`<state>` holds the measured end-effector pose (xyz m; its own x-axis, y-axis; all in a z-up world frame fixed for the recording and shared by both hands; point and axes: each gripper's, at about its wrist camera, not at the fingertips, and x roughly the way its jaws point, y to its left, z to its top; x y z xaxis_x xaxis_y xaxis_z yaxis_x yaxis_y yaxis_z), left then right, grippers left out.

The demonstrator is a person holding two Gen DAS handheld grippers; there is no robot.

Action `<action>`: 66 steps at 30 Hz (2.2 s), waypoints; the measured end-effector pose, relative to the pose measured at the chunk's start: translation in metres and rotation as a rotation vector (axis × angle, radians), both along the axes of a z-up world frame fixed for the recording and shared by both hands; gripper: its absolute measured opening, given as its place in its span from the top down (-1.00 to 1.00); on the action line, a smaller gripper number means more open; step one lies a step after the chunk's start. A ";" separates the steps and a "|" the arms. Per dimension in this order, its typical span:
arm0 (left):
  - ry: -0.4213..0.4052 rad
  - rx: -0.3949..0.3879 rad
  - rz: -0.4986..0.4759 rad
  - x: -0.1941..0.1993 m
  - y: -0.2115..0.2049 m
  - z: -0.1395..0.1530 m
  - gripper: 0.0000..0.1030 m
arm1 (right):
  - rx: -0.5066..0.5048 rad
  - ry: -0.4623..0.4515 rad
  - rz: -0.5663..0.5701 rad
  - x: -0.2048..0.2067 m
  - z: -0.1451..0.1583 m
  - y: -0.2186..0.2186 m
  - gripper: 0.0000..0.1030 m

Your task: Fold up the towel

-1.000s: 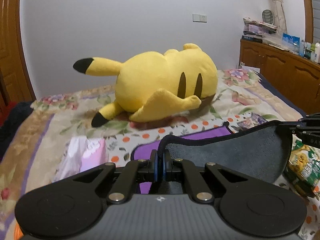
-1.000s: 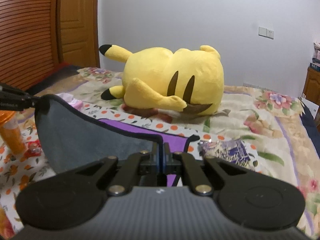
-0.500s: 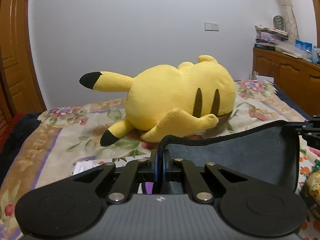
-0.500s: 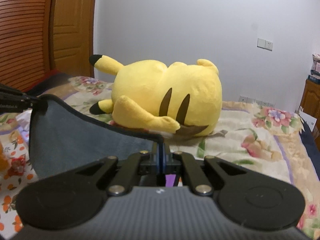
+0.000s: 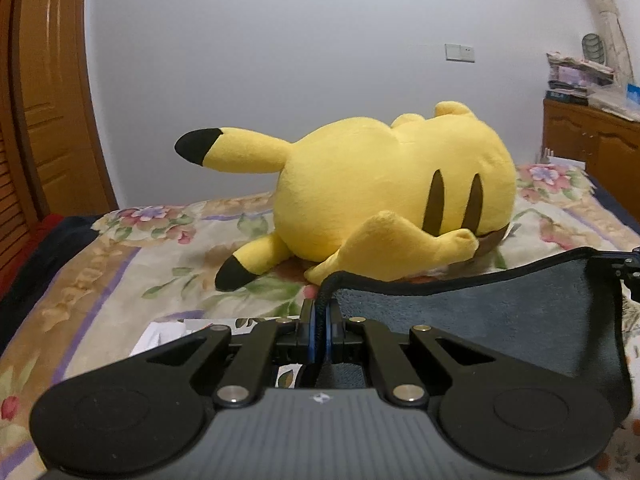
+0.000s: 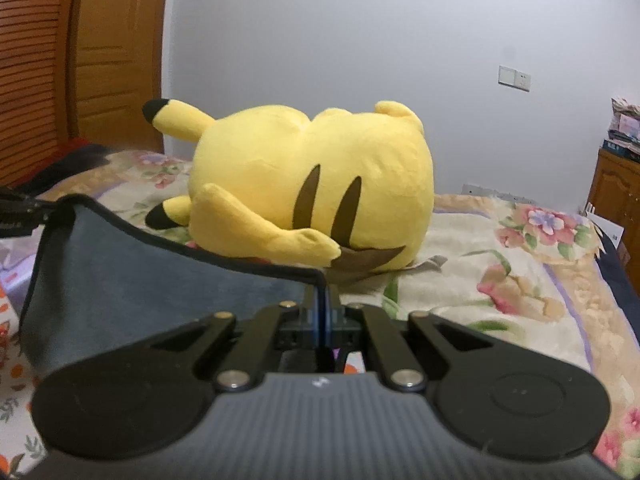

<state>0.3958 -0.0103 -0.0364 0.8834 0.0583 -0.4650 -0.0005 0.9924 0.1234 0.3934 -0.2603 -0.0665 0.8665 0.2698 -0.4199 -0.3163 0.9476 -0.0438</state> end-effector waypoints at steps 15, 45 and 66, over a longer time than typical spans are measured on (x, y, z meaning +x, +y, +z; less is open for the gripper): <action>0.045 0.046 0.032 0.020 -0.009 -0.040 0.77 | -0.037 0.080 -0.020 0.019 -0.042 0.012 0.92; 0.082 0.000 -0.055 -0.080 -0.021 0.028 -0.65 | 0.090 0.106 -0.020 -0.097 0.031 0.001 -0.03; 0.024 -0.011 -0.068 -0.207 -0.024 0.120 -1.00 | 0.105 0.047 -0.068 -0.194 0.097 -0.008 -1.00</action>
<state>0.1885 -0.0344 0.0840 0.8736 -0.0072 -0.4866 0.0702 0.9913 0.1114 0.1995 -0.2680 0.0304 0.8645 0.2554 -0.4329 -0.2502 0.9657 0.0701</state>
